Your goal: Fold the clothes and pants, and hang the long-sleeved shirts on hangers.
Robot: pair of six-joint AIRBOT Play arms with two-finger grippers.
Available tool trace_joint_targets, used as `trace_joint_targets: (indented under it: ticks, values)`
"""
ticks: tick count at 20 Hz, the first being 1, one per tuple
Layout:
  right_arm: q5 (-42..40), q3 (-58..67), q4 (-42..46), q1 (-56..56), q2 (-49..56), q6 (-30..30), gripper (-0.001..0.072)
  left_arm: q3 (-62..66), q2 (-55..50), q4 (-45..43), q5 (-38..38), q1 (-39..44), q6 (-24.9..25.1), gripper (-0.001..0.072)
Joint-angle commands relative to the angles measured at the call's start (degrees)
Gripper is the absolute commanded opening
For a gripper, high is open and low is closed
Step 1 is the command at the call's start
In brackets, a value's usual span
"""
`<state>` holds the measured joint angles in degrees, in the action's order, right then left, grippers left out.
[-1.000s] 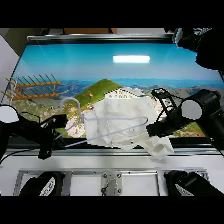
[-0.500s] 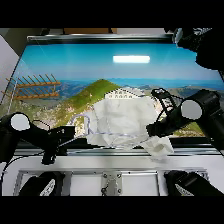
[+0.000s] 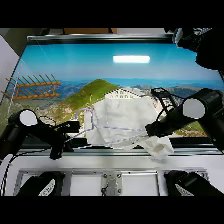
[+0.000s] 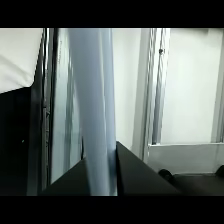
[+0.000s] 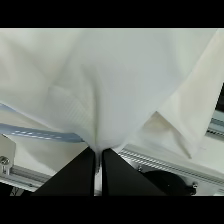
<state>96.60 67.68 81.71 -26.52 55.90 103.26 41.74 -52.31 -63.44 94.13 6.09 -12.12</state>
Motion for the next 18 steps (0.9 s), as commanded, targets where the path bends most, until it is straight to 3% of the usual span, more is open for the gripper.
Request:
trace_joint_targets:
  ticks: [1,9,13,18]
  values:
    - [0.3,4.0,3.1,0.0,0.0,-0.1,0.0032,0.0,-4.2,0.6,-1.8,3.6,-0.1,0.0018]
    - [2.0,10.4,1.3,0.0,0.7,-3.3,0.0031,0.1,-7.4,6.5,-6.8,4.8,-0.1,0.0018]
    - [2.1,12.6,-3.8,-0.1,2.3,-4.5,0.0031,0.1,-7.4,6.5,-6.7,4.7,-0.3,0.0018]
    - [6.1,12.6,4.9,0.0,1.4,-2.6,0.0031,0.1,-7.4,6.5,-4.6,1.4,-0.4,0.0018]
